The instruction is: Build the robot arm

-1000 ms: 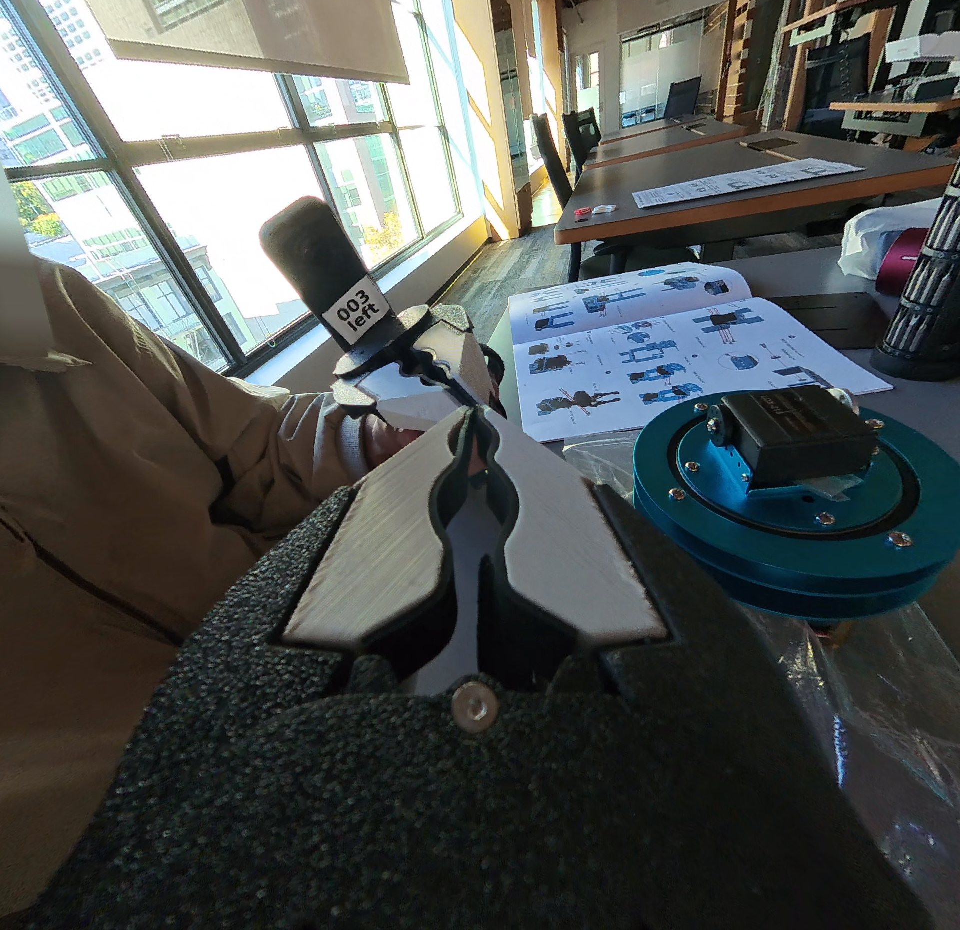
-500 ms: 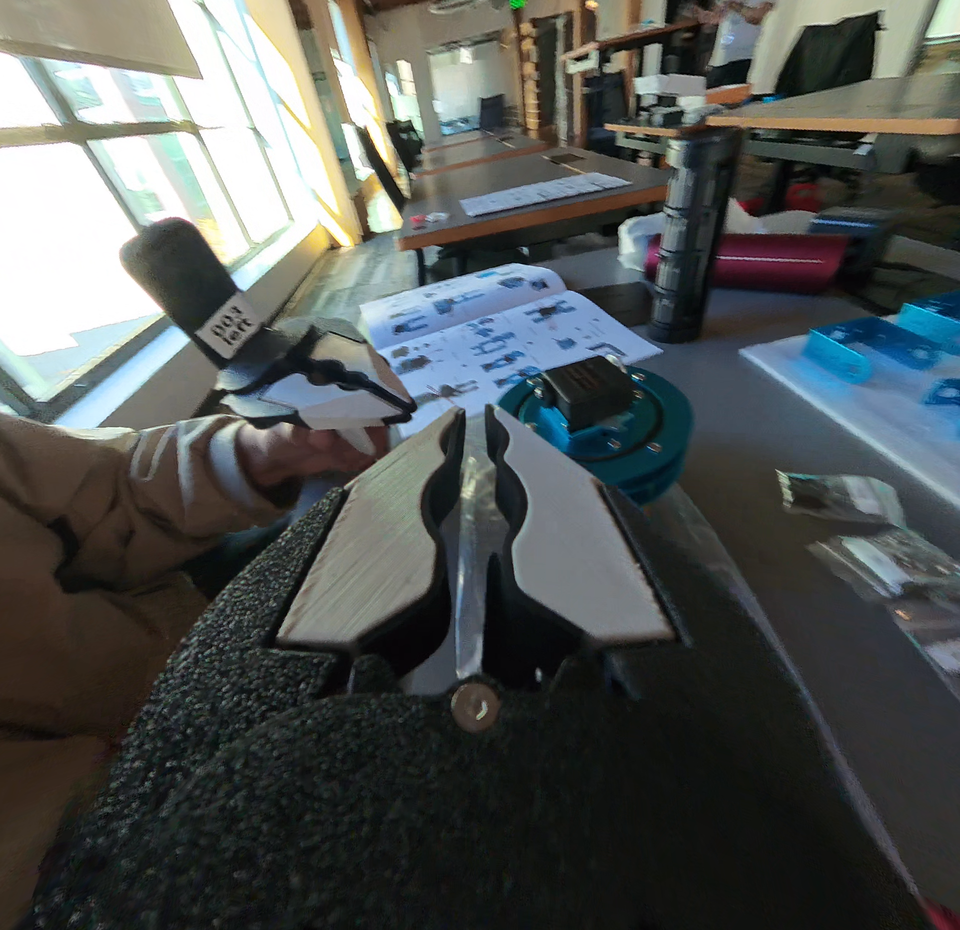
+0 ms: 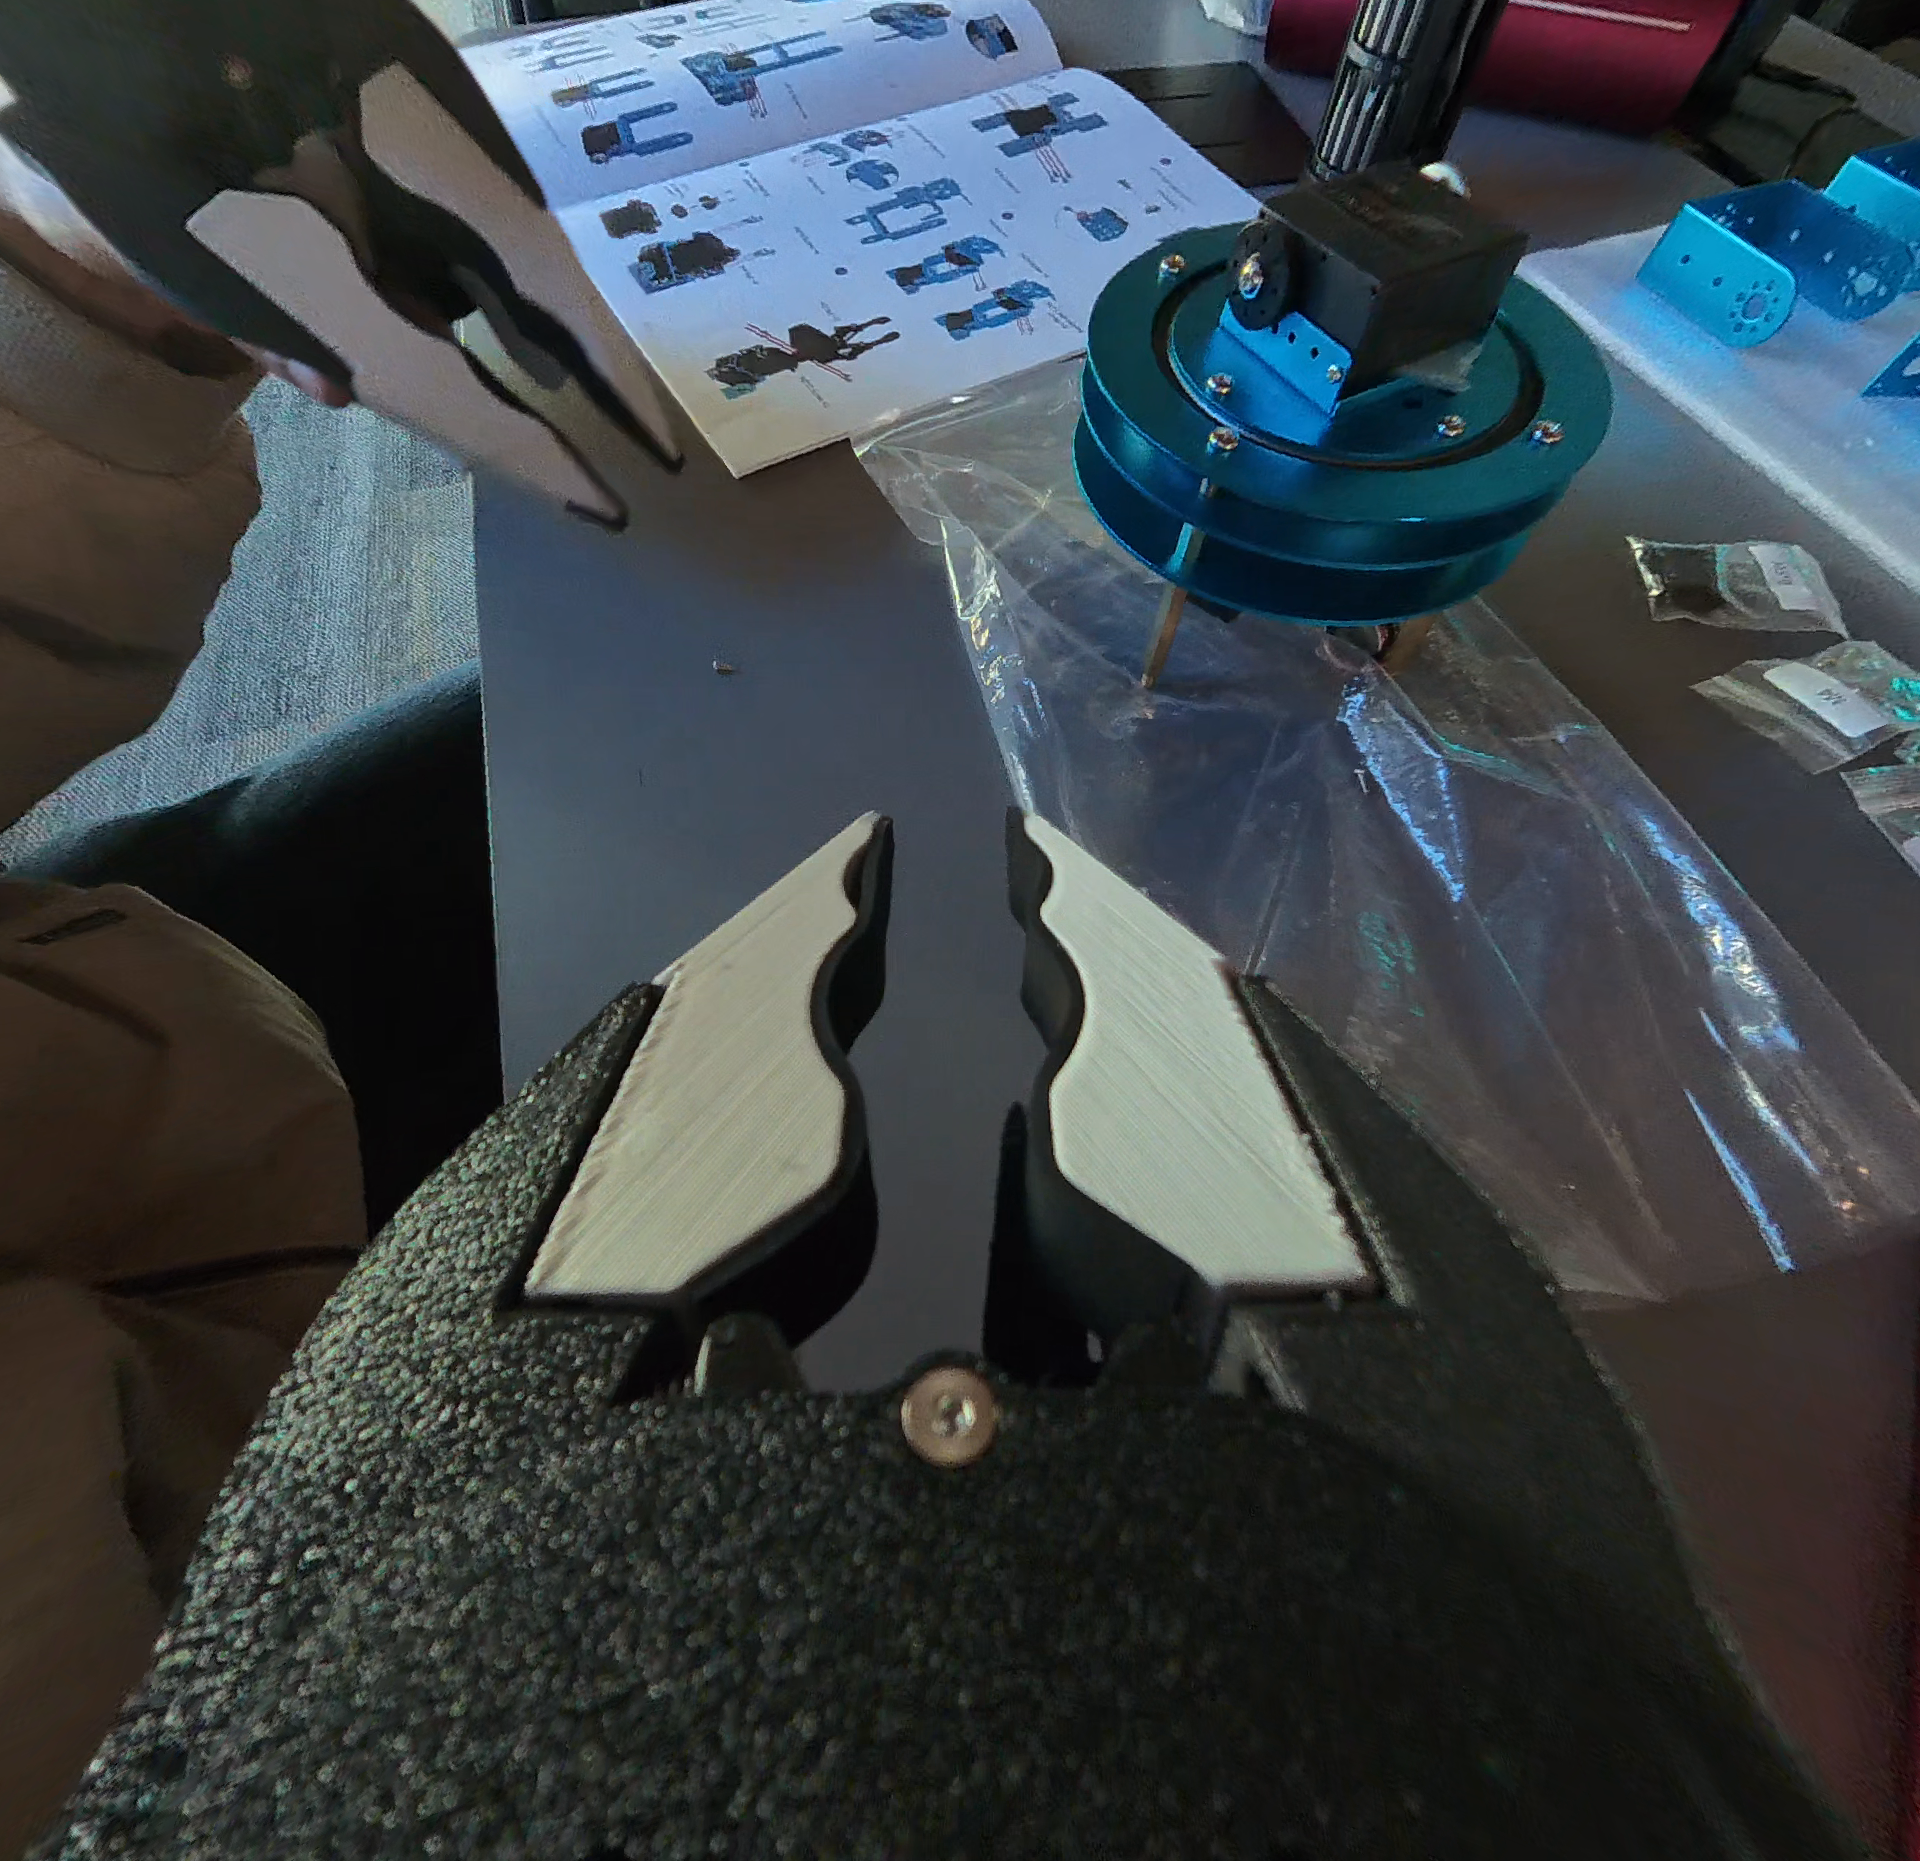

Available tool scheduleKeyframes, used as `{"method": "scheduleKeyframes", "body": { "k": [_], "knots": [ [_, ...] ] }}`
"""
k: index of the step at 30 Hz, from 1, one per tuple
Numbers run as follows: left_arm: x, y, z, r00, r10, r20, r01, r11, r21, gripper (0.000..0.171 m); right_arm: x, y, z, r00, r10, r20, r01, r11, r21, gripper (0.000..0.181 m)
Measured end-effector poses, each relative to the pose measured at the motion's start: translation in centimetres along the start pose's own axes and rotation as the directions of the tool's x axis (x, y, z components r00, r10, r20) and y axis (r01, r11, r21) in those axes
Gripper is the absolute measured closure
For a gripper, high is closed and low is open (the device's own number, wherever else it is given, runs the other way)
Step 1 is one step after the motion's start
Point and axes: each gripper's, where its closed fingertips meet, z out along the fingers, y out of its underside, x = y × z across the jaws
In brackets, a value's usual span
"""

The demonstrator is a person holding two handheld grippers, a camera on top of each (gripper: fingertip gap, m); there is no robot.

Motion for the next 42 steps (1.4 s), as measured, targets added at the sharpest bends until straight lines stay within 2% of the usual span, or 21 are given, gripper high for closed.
{"method": "scheduleKeyframes", "body": {
  "k": [2, 4, 6, 9, 12, 15, 17, 21, 26, 30, 32, 35, 37, 40, 42],
  "knots": [
    [1.3, 0.1, 0.2, 0.995, -0.072, -0.067, 0.070, 0.997, -0.021, 0.154, -0.4, -0.1, 0.2, 0.999, 0.032, 0.024, -0.032, 0.999, 0.003, 0.161],
    [1.8, 0.2, 0.2, 0.995, -0.084, -0.051, 0.083, 0.996, -0.014, 0.154, -1.9, -0.3, 0.8, 0.994, 0.060, 0.092, -0.061, 0.998, 0.004, 0.159],
    [2.2, 0.2, 0.2, 0.997, -0.065, -0.039, 0.065, 0.998, -0.002, 0.154, -4.0, 0.0, 2.2, 0.989, 0.033, 0.145, -0.027, 0.999, -0.042, 0.158],
    [2.4, 0.3, 0.4, 0.997, -0.061, -0.047, 0.061, 0.998, -0.005, 0.154, -6.2, 0.5, 4.7, 0.988, -0.035, 0.148, 0.055, 0.990, -0.134, 0.155],
    [1.3, 0.8, 1.3, 0.999, 0.044, 0.014, -0.043, 0.997, -0.063, 0.154, -6.6, 0.6, 6.5, 0.987, -0.090, 0.129, 0.115, 0.974, -0.198, 0.154],
    [1.9, 0.5, 2.9, 0.986, 0.156, -0.056, -0.161, 0.983, -0.094, 0.155, -6.1, 0.5, 6.8, 0.990, -0.084, 0.112, 0.106, 0.974, -0.200, 0.154],
    [1.9, 0.4, 3.8, 0.980, 0.165, -0.107, -0.177, 0.978, -0.108, 0.156, -6.1, 0.3, 6.0, 0.991, -0.039, 0.127, 0.061, 0.983, -0.171, 0.154],
    [1.0, 0.2, 4.5, 0.987, 0.052, -0.149, -0.074, 0.987, -0.144, 0.158, -5.1, 1.2, 3.2, 0.993, 0.022, 0.112, -0.008, 0.992, -0.129, 0.157],
    [1.5, 0.1, 4.8, 0.985, -0.066, -0.158, 0.041, 0.988, -0.152, 0.165, -4.8, 1.1, -1.2, 0.977, 0.152, 0.150, -0.155, 0.988, 0.007, 0.159],
    [1.7, -0.2, 5.2, 0.985, -0.074, -0.158, 0.050, 0.987, -0.155, 0.171, -5.1, 0.7, -4.0, 0.967, 0.180, 0.183, -0.200, 0.975, 0.097, 0.160],
    [1.7, -0.2, 5.3, 0.987, -0.048, -0.152, 0.023, 0.987, -0.162, 0.170, -3.5, 1.4, -5.3, 0.982, 0.163, 0.098, -0.172, 0.981, 0.090, 0.160],
    [1.7, -0.3, 5.4, 0.987, -0.034, -0.154, 0.005, 0.983, -0.181, 0.170, 1.7, 3.1, -7.9, 0.979, 0.162, -0.122, -0.157, 0.986, 0.051, 0.157],
    [1.7, -0.4, 5.6, 0.986, -0.030, -0.161, -0.001, 0.982, -0.189, 0.170, 5.9, 5.2, -9.8, 0.949, 0.188, -0.254, -0.198, 0.980, -0.015, 0.144],
    [1.7, -0.5, 5.8, 0.987, -0.036, -0.159, 0.003, 0.979, -0.205, 0.170, 11.6, 7.7, -12.1, 0.897, 0.211, -0.390, -0.263, 0.961, -0.087, 0.138],
    [1.7, -0.4, 5.6, 0.989, -0.058, -0.137, 0.028, 0.976, -0.214, 0.170, 14.1, 9.5, -13.0, 0.869, 0.223, -0.441, -0.319, 0.935, -0.157, 0.128]
  ]
}}
